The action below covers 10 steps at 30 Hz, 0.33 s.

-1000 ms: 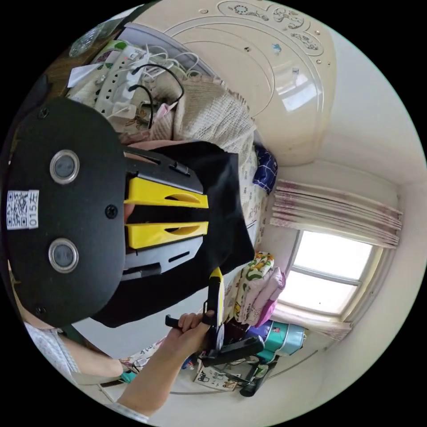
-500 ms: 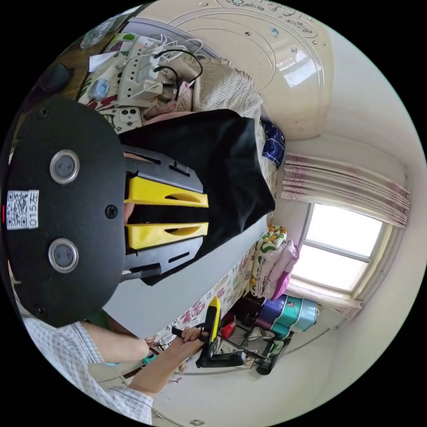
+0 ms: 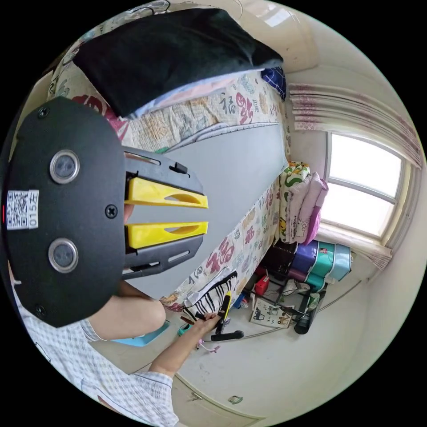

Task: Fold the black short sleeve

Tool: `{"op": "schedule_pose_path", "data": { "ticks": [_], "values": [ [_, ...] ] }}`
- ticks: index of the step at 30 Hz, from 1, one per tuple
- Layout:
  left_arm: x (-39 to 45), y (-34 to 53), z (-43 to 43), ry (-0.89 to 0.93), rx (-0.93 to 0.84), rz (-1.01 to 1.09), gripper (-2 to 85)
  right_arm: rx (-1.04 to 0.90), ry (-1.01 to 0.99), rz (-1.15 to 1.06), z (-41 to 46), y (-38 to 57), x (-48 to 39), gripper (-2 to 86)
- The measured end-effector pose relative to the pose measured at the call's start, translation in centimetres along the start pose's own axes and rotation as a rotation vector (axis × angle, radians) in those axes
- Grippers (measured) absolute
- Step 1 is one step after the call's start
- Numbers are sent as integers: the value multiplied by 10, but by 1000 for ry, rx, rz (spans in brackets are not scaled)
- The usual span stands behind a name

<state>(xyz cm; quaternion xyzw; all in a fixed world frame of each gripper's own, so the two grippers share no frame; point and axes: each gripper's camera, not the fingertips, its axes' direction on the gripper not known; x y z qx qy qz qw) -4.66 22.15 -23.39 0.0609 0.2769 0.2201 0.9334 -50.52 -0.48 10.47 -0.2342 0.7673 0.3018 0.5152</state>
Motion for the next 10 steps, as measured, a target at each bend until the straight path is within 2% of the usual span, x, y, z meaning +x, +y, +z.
{"op": "schedule_pose_path", "data": {
  "ticks": [5, 8, 10],
  "values": [
    [44, -43, 82, 111, -42, 4, 57, 5, 82, -13, -1, -74, 38, 102],
    [71, -65, 129, 132, -88, 47, 57, 20, 145, -135, -3, -115, 39, 106],
    [94, -82, 166, 135, -127, 97, 58, -49, 197, -213, 2, -139, 41, 97]
  ]
}}
